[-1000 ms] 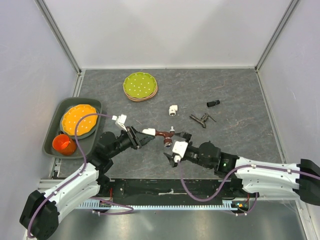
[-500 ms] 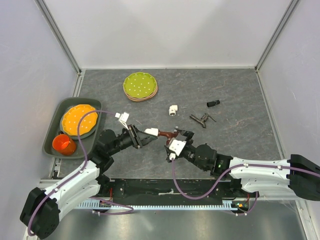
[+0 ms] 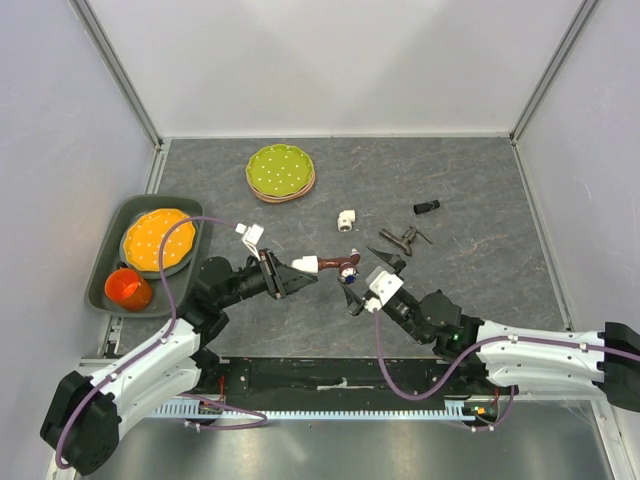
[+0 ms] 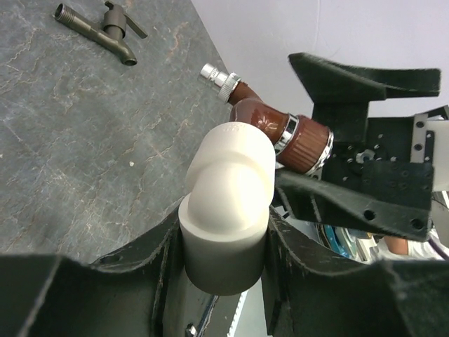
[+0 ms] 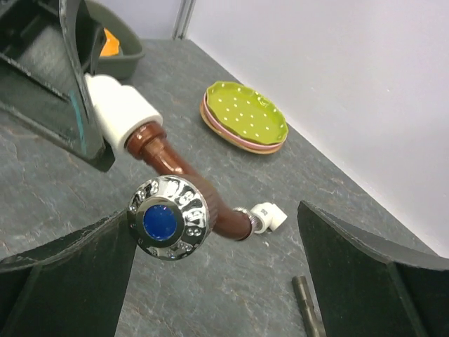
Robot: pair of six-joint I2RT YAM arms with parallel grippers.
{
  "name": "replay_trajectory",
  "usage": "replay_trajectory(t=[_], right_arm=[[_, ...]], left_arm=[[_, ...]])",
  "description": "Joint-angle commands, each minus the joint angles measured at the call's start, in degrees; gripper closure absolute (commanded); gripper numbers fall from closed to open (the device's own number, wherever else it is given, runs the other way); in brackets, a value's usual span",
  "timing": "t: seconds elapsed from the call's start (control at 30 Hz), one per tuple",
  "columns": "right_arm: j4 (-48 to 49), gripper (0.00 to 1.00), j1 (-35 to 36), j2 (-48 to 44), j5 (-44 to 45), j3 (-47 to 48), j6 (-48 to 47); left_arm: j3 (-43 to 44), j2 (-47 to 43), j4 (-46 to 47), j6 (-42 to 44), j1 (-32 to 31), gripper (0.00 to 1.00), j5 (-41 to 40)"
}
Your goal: Install the water faucets
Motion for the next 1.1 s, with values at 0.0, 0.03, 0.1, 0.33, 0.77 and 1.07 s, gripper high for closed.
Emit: replay_trajectory(t=[0.0,0.03,0.1,0.33,0.77,1.07], right_arm=[[0.2,0.02,-0.9,-2.5,-2.9,1.5,3.0],[-0.1,0.02,-0.9,-2.4,-3.2,1.6,2.9],[-0.8,0.04,-1.0,-1.6,-3.3,1.7,2.9],[-2.1,0.08,-1.9,0.2,-7.2,3.0,5.6],[-8.8,0.22,-10.5,-5.1,-27.5,5.5,13.9],[-9.5,0.58,-13.3,-4.3,-28.9,7.4,19.3]], left_arm=[[2.1,-0.5,1.7,3.2,0.1,0.98,2.1],[2.1,-0.6,1.7,3.1,0.1,0.98,1.9],[2.1,-1.3,1.7,3.0,0.1,0.98,1.8],[1.8,-3.9,1.9,5.4,0.1,0.98,3.3],[-3.5,2.3,21.0,6.0,-0.1,0.98,10.5],[-3.6,2.1,20.5,8.2,-0.6,0.98,10.7]])
